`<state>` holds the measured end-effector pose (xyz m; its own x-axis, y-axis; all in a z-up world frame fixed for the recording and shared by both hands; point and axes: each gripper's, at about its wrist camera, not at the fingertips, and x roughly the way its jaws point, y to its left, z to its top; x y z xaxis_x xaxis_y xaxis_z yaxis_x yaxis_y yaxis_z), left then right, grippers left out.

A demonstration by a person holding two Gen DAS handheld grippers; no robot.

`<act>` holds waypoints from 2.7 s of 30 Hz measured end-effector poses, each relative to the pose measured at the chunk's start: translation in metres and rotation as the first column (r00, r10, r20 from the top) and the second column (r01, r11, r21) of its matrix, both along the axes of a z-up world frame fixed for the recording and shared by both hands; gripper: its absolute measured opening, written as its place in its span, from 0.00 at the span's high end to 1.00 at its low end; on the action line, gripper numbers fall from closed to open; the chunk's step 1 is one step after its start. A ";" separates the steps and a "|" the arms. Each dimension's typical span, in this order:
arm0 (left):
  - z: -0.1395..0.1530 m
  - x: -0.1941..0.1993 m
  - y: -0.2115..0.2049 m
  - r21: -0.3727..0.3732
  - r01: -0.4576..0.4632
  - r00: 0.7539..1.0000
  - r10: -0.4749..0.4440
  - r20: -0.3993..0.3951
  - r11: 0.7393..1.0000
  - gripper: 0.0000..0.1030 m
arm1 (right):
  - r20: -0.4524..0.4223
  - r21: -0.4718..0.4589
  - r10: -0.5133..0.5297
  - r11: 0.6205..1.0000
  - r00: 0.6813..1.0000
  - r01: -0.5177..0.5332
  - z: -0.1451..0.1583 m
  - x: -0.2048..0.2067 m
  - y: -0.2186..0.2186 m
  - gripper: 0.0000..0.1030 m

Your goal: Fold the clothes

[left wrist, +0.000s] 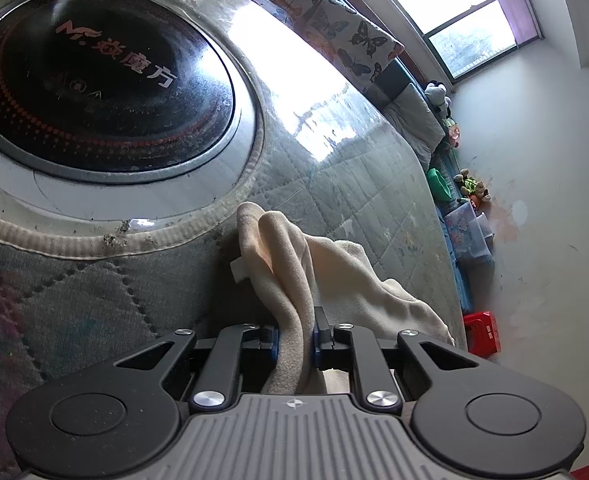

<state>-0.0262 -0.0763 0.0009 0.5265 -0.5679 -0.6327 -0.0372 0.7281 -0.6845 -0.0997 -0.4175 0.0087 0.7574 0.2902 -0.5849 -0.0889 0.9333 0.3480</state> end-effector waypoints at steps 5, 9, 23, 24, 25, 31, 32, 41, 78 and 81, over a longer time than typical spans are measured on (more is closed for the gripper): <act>0.002 0.000 -0.003 0.023 0.009 1.000 -0.009 0.013 1.000 0.84 | -0.019 0.035 0.009 0.999 1.000 -0.008 0.000 0.002 0.004 0.82; 0.009 -0.003 -0.008 0.065 0.024 0.999 -0.027 0.046 0.998 0.85 | 0.005 0.034 -0.008 0.999 1.000 0.008 0.002 -0.003 0.005 0.86; 0.040 -0.001 -0.043 0.146 0.101 0.977 -0.126 0.170 0.984 0.86 | 0.114 -0.047 -0.037 0.998 0.993 0.042 0.038 -0.012 -0.002 0.94; 0.041 0.000 -0.046 0.149 0.106 0.976 -0.131 0.174 0.983 0.86 | 0.114 -0.057 -0.036 0.997 0.993 0.043 0.038 -0.013 -0.002 0.94; 0.042 0.000 -0.048 0.152 0.110 0.974 -0.137 0.178 0.982 0.86 | 0.110 -0.055 -0.038 0.997 0.993 0.044 0.037 -0.013 -0.002 0.94; 0.031 0.003 -0.043 0.160 0.101 0.983 -0.124 0.139 0.982 0.86 | 0.047 -0.018 -0.074 0.997 0.996 0.075 0.015 -0.011 -0.009 0.92; 0.029 0.003 -0.041 0.161 0.100 0.984 -0.122 0.132 0.982 0.85 | 0.044 0.001 -0.080 0.997 0.996 0.080 0.012 -0.012 -0.012 0.89; 0.015 0.006 -0.039 0.164 0.098 0.989 -0.115 0.095 0.982 0.85 | -0.010 0.152 -0.076 0.985 0.997 0.076 -0.008 -0.011 -0.032 0.74; 0.090 0.043 -0.157 0.303 0.204 0.910 -0.295 0.292 0.931 0.86 | 0.210 -0.079 -0.106 0.989 0.972 0.125 0.107 0.010 -0.048 0.86; 0.091 0.047 -0.168 0.318 0.214 0.906 -0.309 0.289 0.924 0.86 | 0.211 -0.090 -0.115 0.987 0.971 0.136 0.109 0.014 -0.054 0.86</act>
<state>0.0213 -0.2444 0.0914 0.5866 -0.5441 -0.5999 0.3716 0.8390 -0.3975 -0.0862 -0.4713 0.1177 0.8905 0.1312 -0.4357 -0.0279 0.9715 0.2356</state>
